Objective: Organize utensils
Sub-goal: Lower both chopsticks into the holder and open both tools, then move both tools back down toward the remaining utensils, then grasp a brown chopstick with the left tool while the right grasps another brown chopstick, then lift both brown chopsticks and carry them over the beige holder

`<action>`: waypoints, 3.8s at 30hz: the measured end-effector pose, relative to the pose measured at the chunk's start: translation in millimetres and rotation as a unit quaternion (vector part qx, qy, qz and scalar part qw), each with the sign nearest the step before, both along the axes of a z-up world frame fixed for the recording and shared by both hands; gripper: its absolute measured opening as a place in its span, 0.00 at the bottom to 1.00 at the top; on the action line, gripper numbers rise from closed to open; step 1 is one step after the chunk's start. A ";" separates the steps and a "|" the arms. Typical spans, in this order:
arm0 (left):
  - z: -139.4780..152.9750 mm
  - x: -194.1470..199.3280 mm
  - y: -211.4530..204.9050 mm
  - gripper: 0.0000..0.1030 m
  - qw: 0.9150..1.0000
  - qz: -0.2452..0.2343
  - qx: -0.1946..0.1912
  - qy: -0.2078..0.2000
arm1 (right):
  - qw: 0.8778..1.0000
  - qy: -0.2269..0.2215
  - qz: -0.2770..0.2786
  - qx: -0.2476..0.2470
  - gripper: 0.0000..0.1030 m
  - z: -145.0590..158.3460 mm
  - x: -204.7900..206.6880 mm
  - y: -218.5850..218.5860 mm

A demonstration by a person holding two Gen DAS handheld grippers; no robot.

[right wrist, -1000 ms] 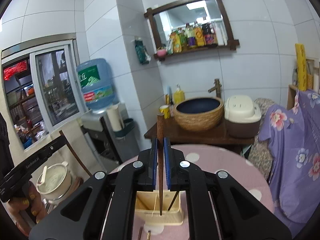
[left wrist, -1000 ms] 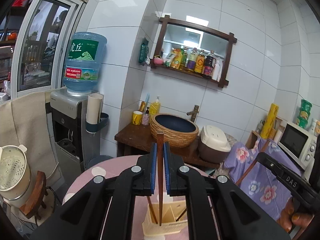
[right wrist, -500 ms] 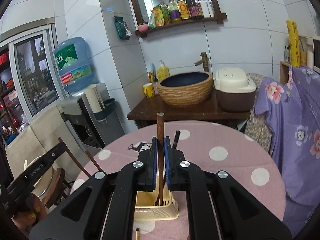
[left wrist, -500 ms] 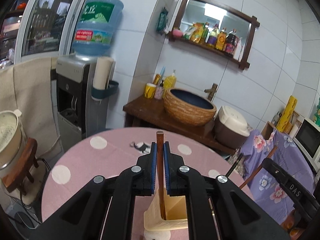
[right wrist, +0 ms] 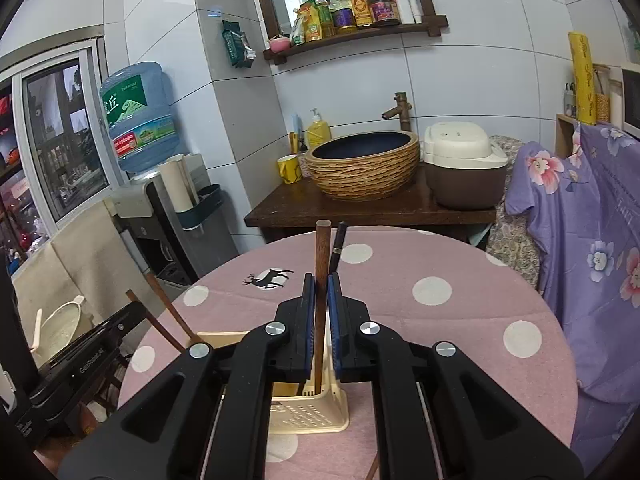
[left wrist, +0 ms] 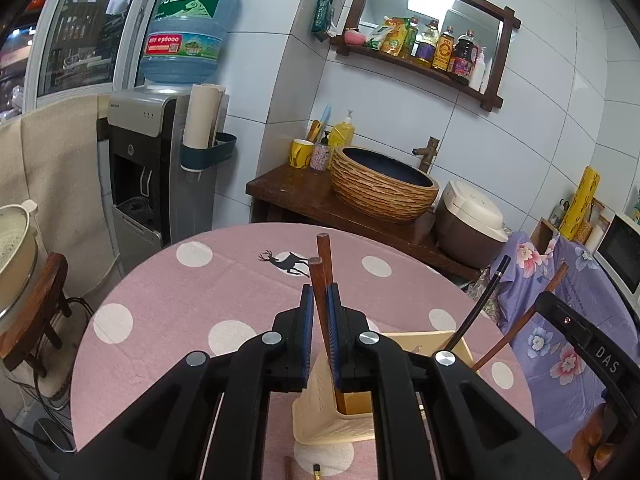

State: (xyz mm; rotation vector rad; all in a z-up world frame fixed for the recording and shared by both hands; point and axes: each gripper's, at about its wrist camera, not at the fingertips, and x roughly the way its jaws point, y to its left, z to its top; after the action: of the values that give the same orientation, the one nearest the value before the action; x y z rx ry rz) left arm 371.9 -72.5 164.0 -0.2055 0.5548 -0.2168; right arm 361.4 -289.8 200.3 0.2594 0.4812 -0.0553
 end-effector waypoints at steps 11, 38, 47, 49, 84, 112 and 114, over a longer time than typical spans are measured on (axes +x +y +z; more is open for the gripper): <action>-12.1 -36.9 12.1 0.73 1.000 -0.019 0.006 -0.014 | 1.000 -0.008 -0.003 -0.012 0.51 -18.9 -39.6 3.8; -138.4 -90.5 36.9 0.87 0.993 -0.020 0.089 0.081 | 0.990 0.129 -0.009 -0.058 0.95 -162.7 -98.6 4.6; -154.8 -78.1 8.2 0.46 0.986 -0.063 0.088 0.130 | 0.987 0.153 -0.013 -0.038 0.82 -171.7 -100.0 -0.1; -159.3 -74.4 0.3 0.37 0.983 -0.070 0.095 0.139 | 0.987 0.156 -0.013 -0.033 0.81 -173.5 -100.4 -0.8; -168.9 -46.3 -24.6 0.09 0.976 -0.062 0.140 0.154 | 0.969 0.240 -0.023 -0.059 0.13 -200.5 -12.0 19.4; -149.7 -45.2 -6.6 0.08 0.987 -0.053 0.079 0.131 | 0.985 0.166 -0.014 0.052 0.08 -166.5 -34.9 -11.0; -142.4 -48.0 -2.5 0.08 0.989 -0.051 0.072 0.122 | 0.987 0.152 -0.010 0.052 0.08 -157.2 -40.4 -11.6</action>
State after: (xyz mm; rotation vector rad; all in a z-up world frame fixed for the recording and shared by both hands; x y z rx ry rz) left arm 323.9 -75.0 21.6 -0.0635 0.8227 -0.2517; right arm 321.1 -301.4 43.1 0.3618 0.7869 -0.0908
